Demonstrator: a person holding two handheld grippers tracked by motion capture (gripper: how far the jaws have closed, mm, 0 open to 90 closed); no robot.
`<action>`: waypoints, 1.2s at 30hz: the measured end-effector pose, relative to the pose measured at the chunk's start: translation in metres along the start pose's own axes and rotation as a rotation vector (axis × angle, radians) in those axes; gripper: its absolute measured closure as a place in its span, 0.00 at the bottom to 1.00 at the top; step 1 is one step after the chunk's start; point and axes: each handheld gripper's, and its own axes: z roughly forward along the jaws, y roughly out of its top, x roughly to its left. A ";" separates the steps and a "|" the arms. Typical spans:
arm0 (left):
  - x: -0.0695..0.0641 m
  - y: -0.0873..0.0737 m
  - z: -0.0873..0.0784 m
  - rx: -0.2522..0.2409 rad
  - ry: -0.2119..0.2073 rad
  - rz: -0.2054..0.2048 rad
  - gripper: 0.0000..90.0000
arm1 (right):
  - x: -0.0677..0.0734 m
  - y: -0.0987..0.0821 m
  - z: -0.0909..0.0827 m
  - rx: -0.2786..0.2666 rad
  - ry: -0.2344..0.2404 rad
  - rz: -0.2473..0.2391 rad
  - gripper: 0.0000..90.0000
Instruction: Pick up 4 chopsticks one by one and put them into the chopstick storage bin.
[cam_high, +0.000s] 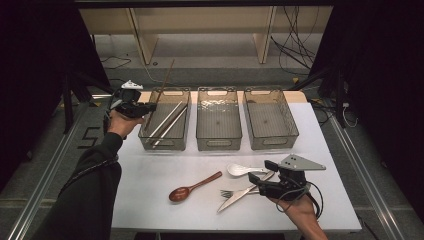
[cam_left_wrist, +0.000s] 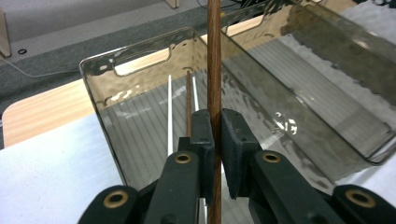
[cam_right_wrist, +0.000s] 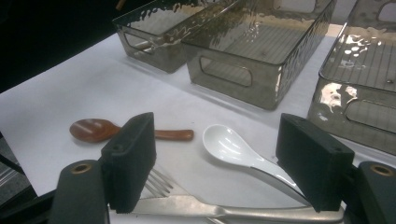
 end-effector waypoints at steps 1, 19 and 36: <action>0.001 -0.001 0.001 0.002 0.002 -0.004 0.92 | 0.000 0.000 0.000 0.000 0.000 0.000 0.33; 0.005 -0.016 0.015 0.024 0.019 -0.031 0.92 | 0.001 0.000 0.000 0.002 0.002 0.001 0.33; 0.006 -0.023 0.014 0.033 0.017 -0.069 0.82 | 0.001 0.000 0.001 0.002 0.002 0.002 0.33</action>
